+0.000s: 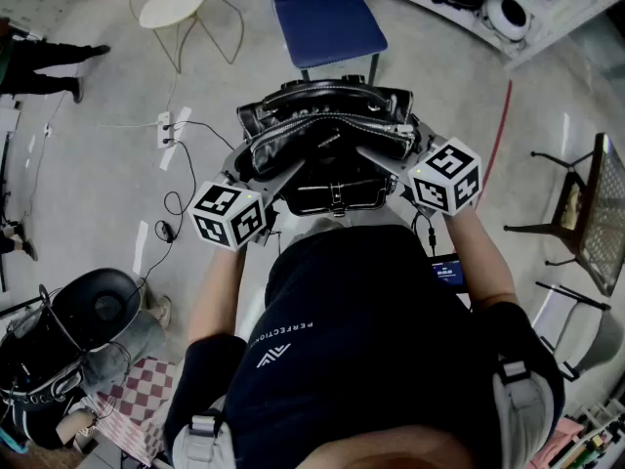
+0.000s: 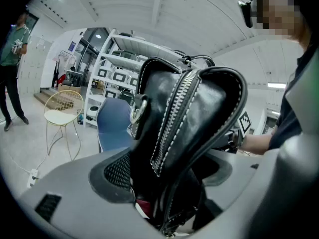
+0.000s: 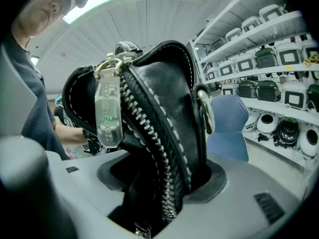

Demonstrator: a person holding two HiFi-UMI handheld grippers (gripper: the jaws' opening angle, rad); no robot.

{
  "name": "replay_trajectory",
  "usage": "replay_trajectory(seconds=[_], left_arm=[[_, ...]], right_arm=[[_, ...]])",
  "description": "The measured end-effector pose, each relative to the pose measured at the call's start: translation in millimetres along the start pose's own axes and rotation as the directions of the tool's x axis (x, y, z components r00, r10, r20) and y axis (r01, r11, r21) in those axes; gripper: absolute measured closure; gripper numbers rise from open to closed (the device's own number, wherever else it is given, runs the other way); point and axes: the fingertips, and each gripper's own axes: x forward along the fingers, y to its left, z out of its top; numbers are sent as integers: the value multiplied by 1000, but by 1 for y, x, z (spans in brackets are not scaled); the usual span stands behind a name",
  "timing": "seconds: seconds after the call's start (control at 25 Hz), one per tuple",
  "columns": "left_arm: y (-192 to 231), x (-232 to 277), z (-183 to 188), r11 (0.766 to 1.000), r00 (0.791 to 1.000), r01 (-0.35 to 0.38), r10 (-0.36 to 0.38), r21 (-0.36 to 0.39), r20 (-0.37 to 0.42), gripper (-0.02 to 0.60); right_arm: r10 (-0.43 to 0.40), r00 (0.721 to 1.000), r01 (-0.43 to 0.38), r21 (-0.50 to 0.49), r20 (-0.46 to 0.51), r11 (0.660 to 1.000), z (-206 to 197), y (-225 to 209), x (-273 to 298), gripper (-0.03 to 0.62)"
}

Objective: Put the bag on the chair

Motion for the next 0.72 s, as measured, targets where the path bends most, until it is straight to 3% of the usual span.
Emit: replay_trajectory(seconds=[0.72], left_arm=[[8, 6, -12, 1000, 999, 8, -9, -16, -37, 224]], right_arm=[[-1, 1000, 2, 52, -21, 999, -11, -5, 9, 312]])
